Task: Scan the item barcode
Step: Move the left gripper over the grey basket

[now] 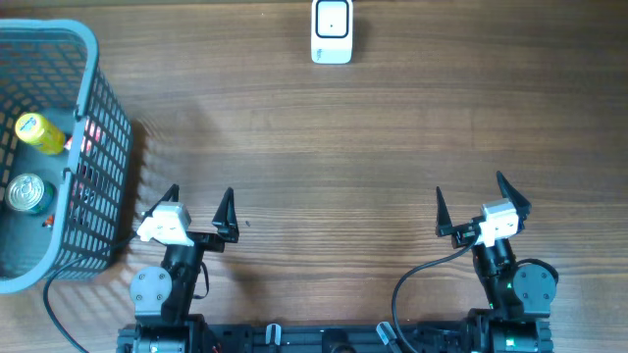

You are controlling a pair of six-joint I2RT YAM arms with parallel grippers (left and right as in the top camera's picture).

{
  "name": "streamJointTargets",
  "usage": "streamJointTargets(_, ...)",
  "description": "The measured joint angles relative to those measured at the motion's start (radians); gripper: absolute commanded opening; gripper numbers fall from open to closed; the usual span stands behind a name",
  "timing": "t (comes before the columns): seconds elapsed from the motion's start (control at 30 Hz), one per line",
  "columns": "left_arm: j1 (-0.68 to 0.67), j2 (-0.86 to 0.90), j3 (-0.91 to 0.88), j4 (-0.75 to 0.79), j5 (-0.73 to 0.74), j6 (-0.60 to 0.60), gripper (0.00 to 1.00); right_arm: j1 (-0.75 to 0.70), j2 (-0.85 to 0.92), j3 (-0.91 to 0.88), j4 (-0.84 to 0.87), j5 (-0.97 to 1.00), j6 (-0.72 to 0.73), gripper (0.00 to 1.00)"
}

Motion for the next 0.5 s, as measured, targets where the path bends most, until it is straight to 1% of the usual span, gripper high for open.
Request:
streamJointTargets(0.4,0.000,0.000,0.000,0.011,0.000,0.000,1.00,0.000,0.000,0.000,0.000,0.000,0.000,1.00)
streamJointTargets(0.5,0.000,0.000,0.000,0.021,0.000,-0.018,1.00,0.000,0.000,0.000,0.000,0.000,0.000,1.00)
